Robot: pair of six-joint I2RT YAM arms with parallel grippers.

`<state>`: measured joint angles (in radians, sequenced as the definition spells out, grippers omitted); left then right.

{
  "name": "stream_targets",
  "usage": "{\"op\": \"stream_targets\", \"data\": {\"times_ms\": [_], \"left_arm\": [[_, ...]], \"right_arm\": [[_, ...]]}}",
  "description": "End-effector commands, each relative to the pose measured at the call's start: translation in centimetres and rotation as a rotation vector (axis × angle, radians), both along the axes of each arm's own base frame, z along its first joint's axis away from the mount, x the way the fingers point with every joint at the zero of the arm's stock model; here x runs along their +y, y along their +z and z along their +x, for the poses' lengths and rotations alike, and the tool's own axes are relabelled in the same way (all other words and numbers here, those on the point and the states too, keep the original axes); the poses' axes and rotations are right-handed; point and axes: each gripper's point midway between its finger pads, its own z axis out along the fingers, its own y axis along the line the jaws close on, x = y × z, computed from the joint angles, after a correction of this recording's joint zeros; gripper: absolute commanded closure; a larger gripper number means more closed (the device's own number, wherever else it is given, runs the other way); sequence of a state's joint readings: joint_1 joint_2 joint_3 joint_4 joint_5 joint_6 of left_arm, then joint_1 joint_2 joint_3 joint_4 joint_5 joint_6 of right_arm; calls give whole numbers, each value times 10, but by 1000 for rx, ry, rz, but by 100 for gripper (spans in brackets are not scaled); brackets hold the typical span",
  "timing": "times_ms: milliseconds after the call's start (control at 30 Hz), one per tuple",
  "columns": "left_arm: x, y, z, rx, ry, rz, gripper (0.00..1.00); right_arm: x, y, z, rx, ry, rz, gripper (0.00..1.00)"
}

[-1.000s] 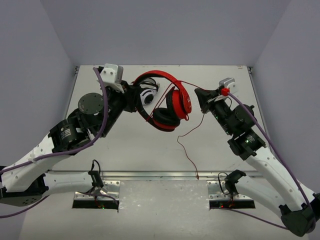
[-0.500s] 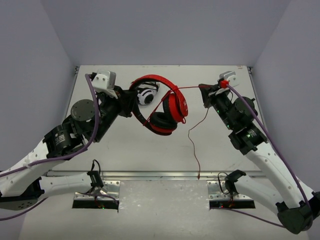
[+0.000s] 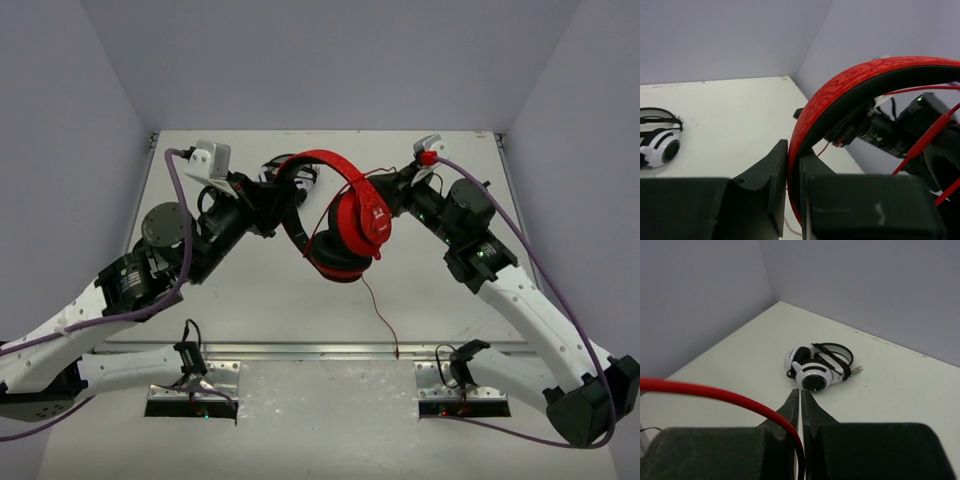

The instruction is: Wrap the headphones

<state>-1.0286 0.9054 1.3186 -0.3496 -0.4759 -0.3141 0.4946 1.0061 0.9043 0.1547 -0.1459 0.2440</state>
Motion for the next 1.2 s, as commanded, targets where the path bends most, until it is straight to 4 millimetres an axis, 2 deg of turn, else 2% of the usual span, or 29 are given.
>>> {"op": "stream_targets", "data": {"times_ms": [0,33,67,133,167,200,233,267,300,333,433,500,533,567,600,667,700,767,867,900,967,1067,1167], "left_arm": [[16,92,-24,-132,-69,-400,100],[17,95,-25,-138,-70,-419,100],[21,107,-27,-164,-74,-468,100],[23,113,-28,-175,-73,-494,100],[27,120,-27,-183,-57,-521,100],[28,124,-26,-187,-52,-531,100],[30,131,-27,-200,-52,-556,100],[32,134,-26,-204,-40,-572,100],[31,135,-24,-200,-33,-587,100],[38,138,-20,-201,4,-611,99],[50,140,-4,-162,125,-638,100],[49,138,6,-161,182,-607,100],[58,144,10,-164,239,-611,99],[51,138,20,-161,281,-556,100],[62,143,24,-152,350,-552,100],[64,142,34,-149,423,-503,100],[59,142,43,-155,469,-446,100],[56,142,52,-159,524,-390,100],[35,135,72,-151,564,-306,100],[37,139,75,-148,581,-305,99],[33,130,89,-118,629,-286,100],[33,123,99,-84,670,-255,100],[35,105,124,-25,733,-201,100]], "right_arm": [[22,2,-6,32,120,106,95],[27,0,-6,65,139,144,94],[31,3,-6,65,160,168,94],[45,-7,-7,129,221,210,94],[50,-1,-7,110,246,242,94],[56,-11,-7,155,268,270,94],[60,-4,-6,131,284,300,96],[65,-5,-8,140,304,316,97],[71,-14,-6,177,322,329,98],[79,-13,-10,172,347,339,99],[102,-30,-17,206,389,322,99],[112,-43,-21,203,395,280,99],[120,-49,-29,211,412,261,99],[121,-59,-32,209,411,232,99],[124,-61,-37,203,410,225,99],[121,-75,-43,206,401,208,99],[121,-72,-48,186,402,213,99],[118,-80,-55,176,403,193,99],[119,-79,-67,140,417,168,99],[118,-83,-69,146,418,152,99],[119,-81,-75,128,428,131,99],[119,-86,-83,121,427,75,99],[117,-92,-92,119,432,40,99]]}}
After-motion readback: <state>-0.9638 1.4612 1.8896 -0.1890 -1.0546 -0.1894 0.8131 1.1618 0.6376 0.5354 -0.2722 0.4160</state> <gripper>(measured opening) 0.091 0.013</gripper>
